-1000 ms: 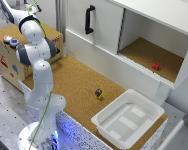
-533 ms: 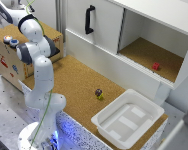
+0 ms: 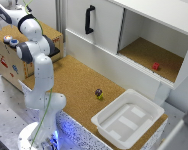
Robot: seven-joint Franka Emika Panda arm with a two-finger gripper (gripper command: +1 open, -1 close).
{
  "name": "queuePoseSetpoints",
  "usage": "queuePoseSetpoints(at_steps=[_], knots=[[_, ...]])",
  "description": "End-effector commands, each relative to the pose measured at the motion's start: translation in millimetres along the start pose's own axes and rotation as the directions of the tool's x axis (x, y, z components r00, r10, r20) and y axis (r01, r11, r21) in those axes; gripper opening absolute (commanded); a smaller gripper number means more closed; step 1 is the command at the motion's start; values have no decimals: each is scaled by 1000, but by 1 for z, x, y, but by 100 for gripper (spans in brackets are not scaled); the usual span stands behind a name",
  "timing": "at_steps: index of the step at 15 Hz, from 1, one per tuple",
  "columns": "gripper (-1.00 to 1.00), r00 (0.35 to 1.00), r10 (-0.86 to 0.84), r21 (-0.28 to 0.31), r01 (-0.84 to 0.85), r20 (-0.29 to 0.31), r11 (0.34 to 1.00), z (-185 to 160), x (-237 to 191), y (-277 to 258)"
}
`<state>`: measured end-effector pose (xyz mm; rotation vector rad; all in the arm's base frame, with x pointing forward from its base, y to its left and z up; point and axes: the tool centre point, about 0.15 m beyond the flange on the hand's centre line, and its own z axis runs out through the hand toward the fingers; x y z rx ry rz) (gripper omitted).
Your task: Toggle the red light switch to turn off the red light
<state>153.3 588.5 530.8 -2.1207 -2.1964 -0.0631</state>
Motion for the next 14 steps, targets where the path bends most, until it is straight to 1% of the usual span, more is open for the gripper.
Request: queuePoseSetpoints(at_steps=[1,2,6,7,8,10,12,14], knots=[[-100,973,-46,67,32,226,997,-6,40,16],[-100,975,-43,72,28,218,997,-4,39,15],[-100,975,-43,72,28,218,997,-4,39,15],[-100,1000,-14,15,13,23,1000,13,0,-5],[-100,999,2,-6,-1,37,1000,16,-2,-6],[-100,999,17,-11,-17,37,1000,21,-5,-7],[-100,999,27,-3,-27,19,1000,30,-9,-7],[-100,999,29,2,-29,15,1000,39,-11,-5]])
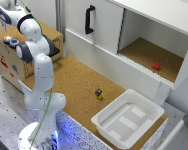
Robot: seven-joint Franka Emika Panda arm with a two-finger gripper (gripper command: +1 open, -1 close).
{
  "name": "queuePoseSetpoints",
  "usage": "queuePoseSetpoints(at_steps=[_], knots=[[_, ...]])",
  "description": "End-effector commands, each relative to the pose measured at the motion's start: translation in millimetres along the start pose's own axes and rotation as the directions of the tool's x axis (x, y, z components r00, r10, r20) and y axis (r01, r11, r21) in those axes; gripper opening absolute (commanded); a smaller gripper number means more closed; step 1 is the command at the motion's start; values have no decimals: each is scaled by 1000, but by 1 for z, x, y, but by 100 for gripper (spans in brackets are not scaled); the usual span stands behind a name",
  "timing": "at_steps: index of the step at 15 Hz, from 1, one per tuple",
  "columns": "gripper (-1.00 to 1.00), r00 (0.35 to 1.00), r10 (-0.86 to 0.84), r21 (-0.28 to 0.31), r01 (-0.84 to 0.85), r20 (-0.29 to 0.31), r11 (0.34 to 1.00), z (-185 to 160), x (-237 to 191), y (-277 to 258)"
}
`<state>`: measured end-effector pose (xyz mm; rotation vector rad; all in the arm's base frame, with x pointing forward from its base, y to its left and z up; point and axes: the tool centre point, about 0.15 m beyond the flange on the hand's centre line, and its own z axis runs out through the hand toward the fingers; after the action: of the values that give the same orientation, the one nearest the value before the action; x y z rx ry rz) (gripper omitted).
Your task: Toggle the red light switch to turn off the red light
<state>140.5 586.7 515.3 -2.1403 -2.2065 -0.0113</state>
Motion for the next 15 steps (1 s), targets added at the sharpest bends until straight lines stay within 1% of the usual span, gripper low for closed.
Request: queuePoseSetpoints(at_steps=[1,7,11,13,14,15], knots=[[-100,1000,21,-4,-21,-17,1000,29,-7,10],[-100,1000,6,1,-5,-30,1000,51,-2,34],[-100,999,19,35,-18,-44,999,67,-5,34],[-100,999,19,51,-17,-35,999,78,-5,32],[-100,1000,13,59,-11,-20,998,82,-4,31],[-100,1000,11,57,-10,-22,998,81,-3,30]])
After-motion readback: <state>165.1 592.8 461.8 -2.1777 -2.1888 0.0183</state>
